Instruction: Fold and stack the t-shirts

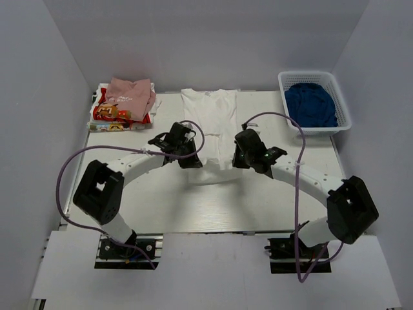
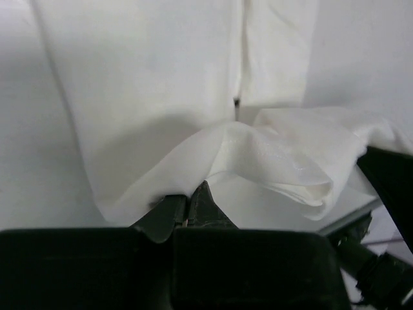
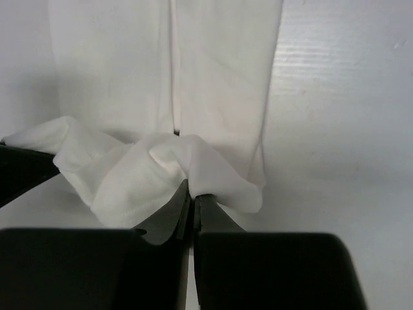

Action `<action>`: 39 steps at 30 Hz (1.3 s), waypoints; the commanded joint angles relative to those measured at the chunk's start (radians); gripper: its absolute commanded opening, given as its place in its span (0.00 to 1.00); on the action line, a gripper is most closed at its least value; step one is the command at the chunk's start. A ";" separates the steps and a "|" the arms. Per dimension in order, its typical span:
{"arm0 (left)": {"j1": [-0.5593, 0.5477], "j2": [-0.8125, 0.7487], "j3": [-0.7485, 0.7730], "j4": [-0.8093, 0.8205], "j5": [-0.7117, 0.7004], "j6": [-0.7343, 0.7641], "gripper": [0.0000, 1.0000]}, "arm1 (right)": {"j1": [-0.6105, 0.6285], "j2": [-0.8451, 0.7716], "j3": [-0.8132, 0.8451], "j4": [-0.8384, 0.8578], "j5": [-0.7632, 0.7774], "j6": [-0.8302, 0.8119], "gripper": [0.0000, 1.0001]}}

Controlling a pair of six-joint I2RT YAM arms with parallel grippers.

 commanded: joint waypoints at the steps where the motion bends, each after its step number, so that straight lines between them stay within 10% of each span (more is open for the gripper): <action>1: 0.061 0.055 0.118 0.001 -0.050 -0.007 0.00 | -0.033 0.068 0.100 0.077 0.102 -0.038 0.00; 23: 0.202 0.276 0.338 0.029 -0.027 0.074 0.00 | -0.197 0.528 0.474 0.146 -0.140 -0.141 0.02; 24: 0.202 0.285 0.351 0.029 -0.027 0.083 0.06 | -0.199 0.544 0.479 0.155 -0.151 -0.155 0.09; 25: 0.202 0.285 0.361 0.029 -0.010 0.083 0.55 | -0.208 0.547 0.488 0.154 -0.156 -0.161 0.17; 29: 0.211 0.279 0.372 0.038 0.031 0.104 0.95 | -0.211 0.536 0.516 0.148 -0.205 -0.199 0.42; 33: 0.211 0.181 0.309 0.038 0.001 0.104 1.00 | -0.207 0.475 0.469 0.166 -0.272 -0.225 0.90; 39: 0.211 -0.042 0.061 0.070 -0.013 0.104 1.00 | -0.185 0.337 0.328 0.172 -0.338 -0.228 0.90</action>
